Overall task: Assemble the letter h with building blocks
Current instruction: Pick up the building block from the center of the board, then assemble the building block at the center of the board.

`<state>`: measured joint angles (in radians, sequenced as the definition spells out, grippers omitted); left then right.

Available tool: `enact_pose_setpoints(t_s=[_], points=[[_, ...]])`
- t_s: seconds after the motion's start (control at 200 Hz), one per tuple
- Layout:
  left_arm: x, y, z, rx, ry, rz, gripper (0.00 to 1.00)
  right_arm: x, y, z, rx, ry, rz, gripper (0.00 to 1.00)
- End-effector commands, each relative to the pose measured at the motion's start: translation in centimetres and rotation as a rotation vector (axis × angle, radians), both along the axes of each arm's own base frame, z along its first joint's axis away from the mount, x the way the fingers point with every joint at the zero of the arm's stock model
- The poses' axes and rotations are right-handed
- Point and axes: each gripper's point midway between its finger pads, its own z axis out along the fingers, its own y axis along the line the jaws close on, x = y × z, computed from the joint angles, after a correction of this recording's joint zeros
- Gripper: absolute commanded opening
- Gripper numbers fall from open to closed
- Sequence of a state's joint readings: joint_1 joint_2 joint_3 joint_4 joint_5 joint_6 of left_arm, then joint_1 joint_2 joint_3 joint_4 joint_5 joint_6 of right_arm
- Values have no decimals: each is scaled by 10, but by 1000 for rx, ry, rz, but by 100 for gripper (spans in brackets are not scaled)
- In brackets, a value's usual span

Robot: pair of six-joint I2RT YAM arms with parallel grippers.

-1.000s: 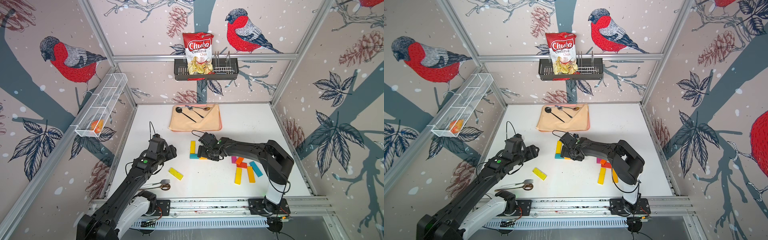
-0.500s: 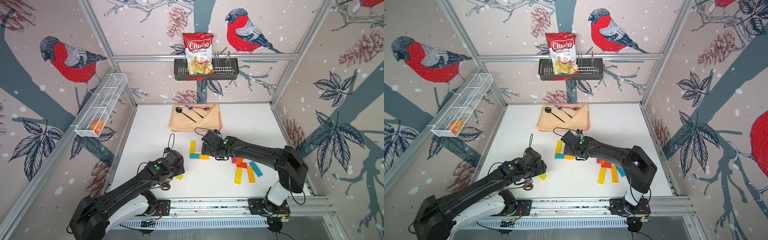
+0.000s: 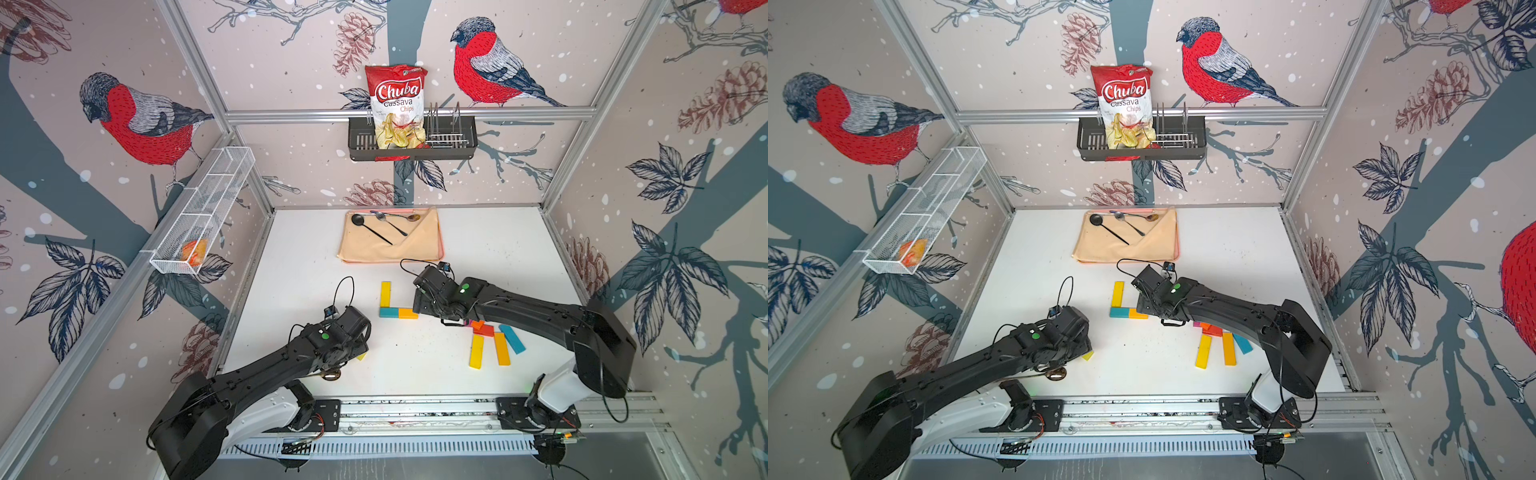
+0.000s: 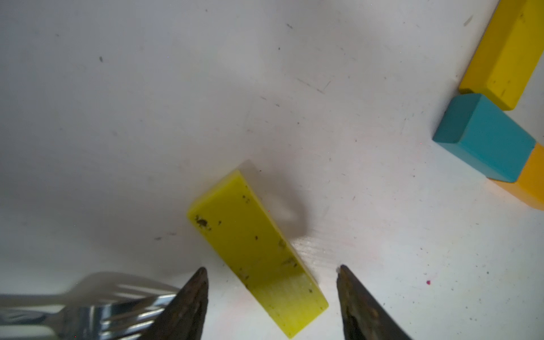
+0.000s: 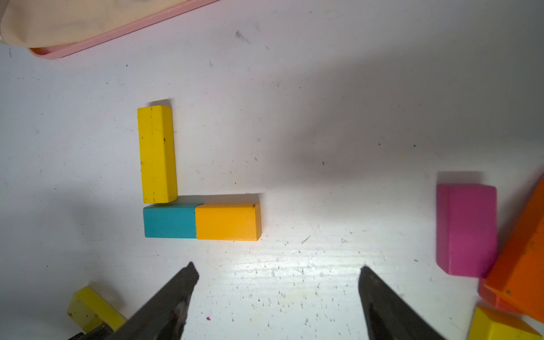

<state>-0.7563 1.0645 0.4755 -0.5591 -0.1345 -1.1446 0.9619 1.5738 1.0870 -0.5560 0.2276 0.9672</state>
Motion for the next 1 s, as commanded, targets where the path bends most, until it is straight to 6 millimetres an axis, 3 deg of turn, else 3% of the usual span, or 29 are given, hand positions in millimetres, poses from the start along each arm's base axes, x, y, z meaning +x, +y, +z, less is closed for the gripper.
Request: enact_pose_setpoints(t_s=[0.0,0.12,0.255,0.445,0.64,0.75,0.996], points=[[13,-7,3,6,-36,-9,67,0,-5,2,-14,-13,-4,87],[11,-6,-6,78,13,-74,62,-4,-10,3,-17,-14,-12,85],[10,-5,-8,121,28,-156,45,-7,-18,6,-12,-22,-26,86],[7,-16,-12,135,61,-276,41,-7,-25,11,-6,-32,-52,86],[-10,-45,-12,122,72,-434,27,-6,-35,16,-14,-40,-77,86],[-21,-58,-14,134,74,-506,26,-5,-41,18,-4,-42,-94,86],[2,-91,-8,103,5,-561,19,-5,-49,22,7,-45,-114,86]])
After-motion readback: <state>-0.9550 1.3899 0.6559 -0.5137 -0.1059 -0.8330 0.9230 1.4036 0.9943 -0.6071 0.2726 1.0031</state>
